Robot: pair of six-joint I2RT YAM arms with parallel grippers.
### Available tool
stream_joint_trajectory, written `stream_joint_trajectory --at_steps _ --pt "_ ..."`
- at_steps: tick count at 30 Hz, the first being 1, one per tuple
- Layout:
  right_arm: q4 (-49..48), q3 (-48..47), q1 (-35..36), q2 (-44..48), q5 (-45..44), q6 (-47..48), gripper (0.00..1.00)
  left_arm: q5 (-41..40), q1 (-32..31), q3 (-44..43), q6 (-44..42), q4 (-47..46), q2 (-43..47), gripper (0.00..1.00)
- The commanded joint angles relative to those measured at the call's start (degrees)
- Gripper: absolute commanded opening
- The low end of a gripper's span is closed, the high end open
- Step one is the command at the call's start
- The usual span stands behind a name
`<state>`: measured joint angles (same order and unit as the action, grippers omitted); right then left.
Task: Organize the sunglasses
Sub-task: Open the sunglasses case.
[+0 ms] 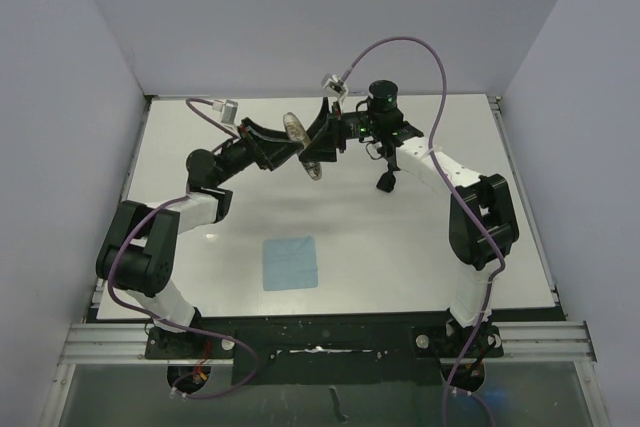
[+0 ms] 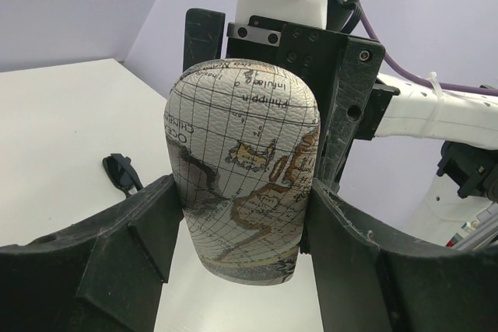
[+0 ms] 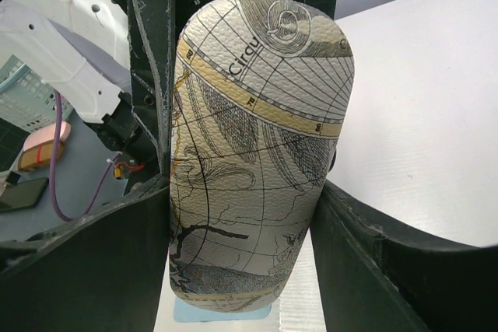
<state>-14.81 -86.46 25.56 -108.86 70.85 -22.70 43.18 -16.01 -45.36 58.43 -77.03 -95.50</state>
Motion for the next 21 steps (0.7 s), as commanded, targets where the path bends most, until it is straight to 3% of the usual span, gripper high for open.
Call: stream_joint_trajectory --at_steps 1,11,21 --pt "-10.3 -0.2 -0.3 4.9 0.9 -5.4 0.0 4.4 -0.1 -1.4 1.1 -6.6 0.3 0.04" --pt "-32.3 3.2 -0.9 5.9 4.3 -23.0 0.0 6.8 0.1 -1.8 4.0 -11.0 -1.5 0.04" --pt "-43.2 3.5 -0.9 4.2 5.4 -32.6 0.0 6.7 0.1 -1.3 3.5 -10.9 -1.6 0.03"
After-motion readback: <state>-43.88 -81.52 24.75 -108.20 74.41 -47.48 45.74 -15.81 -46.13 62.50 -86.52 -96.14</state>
